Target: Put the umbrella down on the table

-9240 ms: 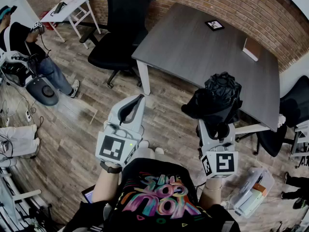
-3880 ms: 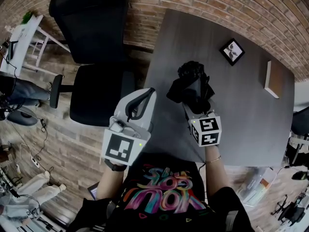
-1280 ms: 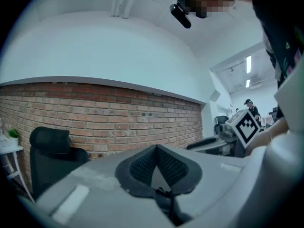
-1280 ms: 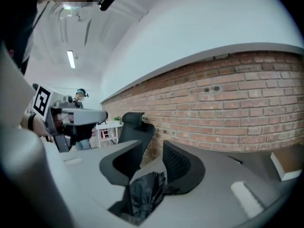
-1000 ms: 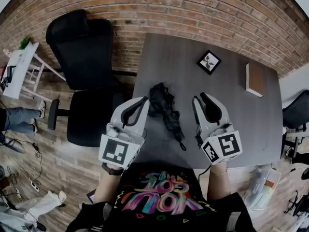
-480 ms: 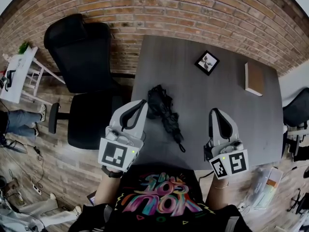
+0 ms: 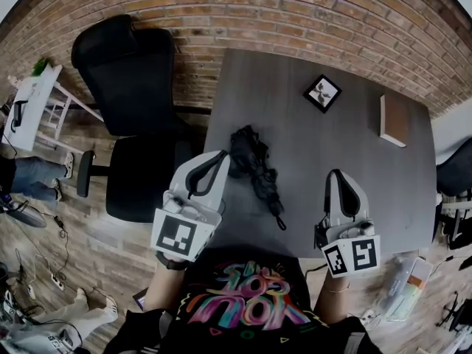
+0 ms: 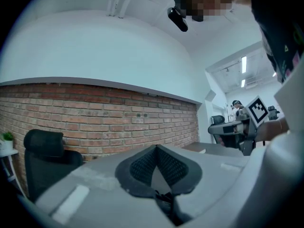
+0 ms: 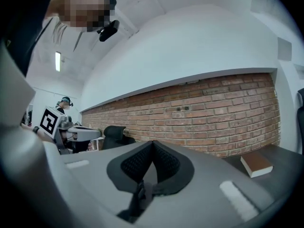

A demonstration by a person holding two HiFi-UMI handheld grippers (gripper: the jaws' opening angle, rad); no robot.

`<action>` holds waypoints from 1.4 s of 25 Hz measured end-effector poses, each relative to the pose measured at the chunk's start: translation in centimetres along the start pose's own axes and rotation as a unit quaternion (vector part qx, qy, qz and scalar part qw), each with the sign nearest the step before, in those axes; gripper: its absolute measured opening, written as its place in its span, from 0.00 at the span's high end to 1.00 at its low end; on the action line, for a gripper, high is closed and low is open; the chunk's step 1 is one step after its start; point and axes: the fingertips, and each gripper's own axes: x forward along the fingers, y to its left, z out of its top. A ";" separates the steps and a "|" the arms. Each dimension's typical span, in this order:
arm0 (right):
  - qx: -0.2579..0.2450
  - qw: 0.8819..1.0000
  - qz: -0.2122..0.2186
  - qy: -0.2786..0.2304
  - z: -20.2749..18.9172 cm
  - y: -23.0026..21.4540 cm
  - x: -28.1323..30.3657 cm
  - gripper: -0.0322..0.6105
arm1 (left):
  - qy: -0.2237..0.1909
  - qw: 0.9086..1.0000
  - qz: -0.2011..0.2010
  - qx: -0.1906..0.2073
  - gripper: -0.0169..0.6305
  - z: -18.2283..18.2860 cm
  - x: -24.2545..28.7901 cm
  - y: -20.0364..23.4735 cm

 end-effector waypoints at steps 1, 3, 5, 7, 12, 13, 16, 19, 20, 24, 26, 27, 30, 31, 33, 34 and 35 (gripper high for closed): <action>0.005 1.000 0.004 -0.001 0.0 0.1 0.0 0.95 | 0.000 1.000 0.000 0.000 0.97 0.0 0.0 0.0; 0.018 1.000 0.011 -0.005 0.0 0.2 0.0 0.95 | -0.002 1.000 0.000 0.001 0.97 0.1 0.0 -0.1; 0.034 0.999 0.011 -0.010 0.1 0.1 -0.1 0.95 | -0.003 1.000 -0.002 0.001 0.97 0.1 0.1 -0.2; 0.051 0.999 0.010 -0.018 0.2 -0.2 -0.2 0.95 | -0.003 1.000 -0.004 0.000 0.97 0.0 0.1 -0.4; 0.048 0.999 0.011 -0.011 -0.1 -0.5 -0.3 0.95 | -0.003 1.000 -0.010 -0.001 0.97 -0.1 0.2 -1.0; 0.046 0.999 0.012 -0.009 -0.2 -0.4 -0.3 0.95 | -0.003 1.000 -0.011 -0.001 0.97 -0.1 0.2 -1.0; 0.042 0.999 0.015 -0.006 -0.3 -0.2 -0.2 0.95 | -0.003 1.000 -0.012 -0.003 0.97 -0.1 0.3 -1.1; 0.037 0.999 0.019 -0.007 -0.2 0.0 -0.1 0.95 | -0.003 1.000 -0.011 -0.005 0.97 -0.1 0.3 -1.1; 0.034 0.999 0.021 -0.006 -0.2 0.1 0.0 0.95 | -0.003 1.000 -0.011 -0.005 0.97 -0.1 0.3 -1.0; 0.025 0.999 0.020 0.003 -0.3 0.0 0.1 0.95 | -0.004 1.000 -0.009 -0.003 0.97 0.0 0.4 -1.0; 0.027 0.999 0.021 0.004 -0.4 0.1 0.1 0.95 | -0.002 1.000 -0.006 -0.005 0.97 -0.1 0.3 -0.9; 0.029 0.999 0.022 0.004 -0.5 0.1 0.1 0.95 | -0.002 1.000 -0.005 -0.005 0.97 -0.1 0.2 -0.8; 0.030 0.999 0.021 0.001 -0.4 0.3 0.1 0.95 | -0.003 1.000 -0.004 -0.004 0.97 -0.2 0.1 -0.6; 0.029 0.999 0.021 0.001 -0.5 0.4 0.1 0.95 | -0.004 1.000 -0.004 -0.004 0.97 -0.2 0.0 -0.6; 0.029 0.999 0.021 0.001 -0.5 0.5 0.0 0.95 | -0.003 1.000 -0.004 -0.005 0.97 -0.2 0.0 -0.6; 0.029 0.999 0.021 0.002 -0.5 0.5 0.0 0.95 | -0.002 1.000 -0.004 -0.006 0.97 -0.2 0.0 -0.7; 0.029 0.999 0.020 0.002 -0.5 0.5 0.0 0.95 | -0.001 1.000 -0.005 -0.006 0.97 -0.2 0.1 -0.7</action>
